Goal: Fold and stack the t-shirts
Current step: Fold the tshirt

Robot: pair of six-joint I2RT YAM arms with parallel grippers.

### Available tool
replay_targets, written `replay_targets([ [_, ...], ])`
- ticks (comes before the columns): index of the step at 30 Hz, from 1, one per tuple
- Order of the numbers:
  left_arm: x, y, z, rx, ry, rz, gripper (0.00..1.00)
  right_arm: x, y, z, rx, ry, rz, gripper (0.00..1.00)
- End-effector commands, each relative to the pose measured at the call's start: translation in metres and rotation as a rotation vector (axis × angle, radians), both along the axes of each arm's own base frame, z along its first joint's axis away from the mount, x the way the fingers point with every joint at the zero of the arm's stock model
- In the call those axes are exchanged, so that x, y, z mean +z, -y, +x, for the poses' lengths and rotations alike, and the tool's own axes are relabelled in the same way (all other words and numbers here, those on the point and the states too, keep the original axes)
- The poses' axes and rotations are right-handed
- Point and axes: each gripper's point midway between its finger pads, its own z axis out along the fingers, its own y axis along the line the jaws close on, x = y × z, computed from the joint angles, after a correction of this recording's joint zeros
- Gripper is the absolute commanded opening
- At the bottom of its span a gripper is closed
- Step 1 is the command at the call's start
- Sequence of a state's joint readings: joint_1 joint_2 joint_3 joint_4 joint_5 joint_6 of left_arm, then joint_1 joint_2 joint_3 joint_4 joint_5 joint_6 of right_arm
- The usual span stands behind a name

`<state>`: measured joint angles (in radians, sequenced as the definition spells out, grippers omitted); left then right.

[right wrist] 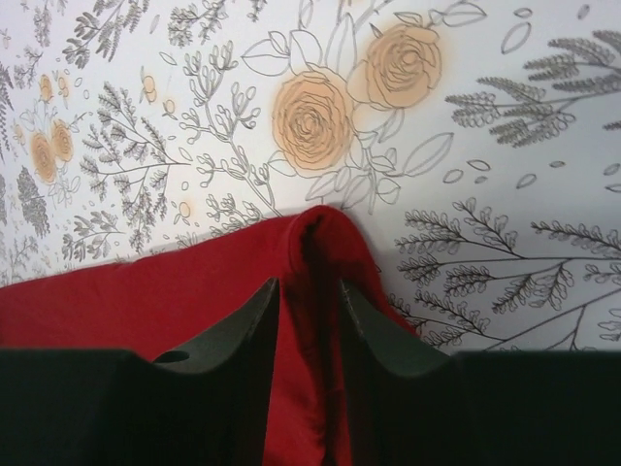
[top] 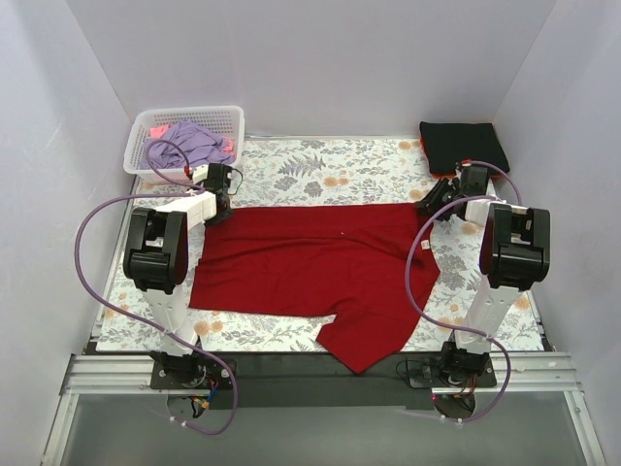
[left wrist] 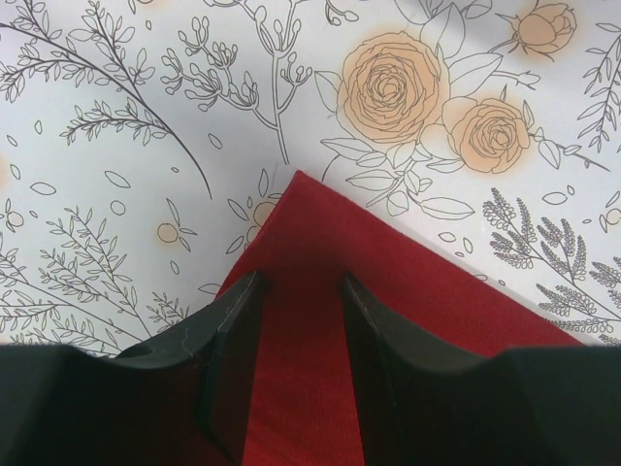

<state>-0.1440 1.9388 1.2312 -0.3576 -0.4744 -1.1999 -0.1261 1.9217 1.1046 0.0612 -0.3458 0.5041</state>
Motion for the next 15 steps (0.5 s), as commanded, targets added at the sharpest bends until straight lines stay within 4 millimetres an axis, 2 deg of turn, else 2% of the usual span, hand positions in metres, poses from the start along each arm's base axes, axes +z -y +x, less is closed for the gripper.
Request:
replay_targets([
  [1,0.000,-0.010,-0.002,0.012,-0.019,0.035,0.36,0.016,-0.005,0.019,0.047,0.063,-0.039,0.36],
  [5,-0.002,-0.011,-0.003,0.009,-0.029,0.045,0.36,0.012,-0.009,0.025,0.053,0.057,-0.022,0.36],
  [10,-0.008,-0.013,-0.005,0.018,-0.048,0.045,0.34,0.005,-0.002,0.019,0.016,0.035,-0.044,0.06],
  [15,-0.013,-0.019,-0.008,0.037,-0.071,0.039,0.33,0.015,0.026,0.007,-0.053,0.048,-0.062,0.02],
])
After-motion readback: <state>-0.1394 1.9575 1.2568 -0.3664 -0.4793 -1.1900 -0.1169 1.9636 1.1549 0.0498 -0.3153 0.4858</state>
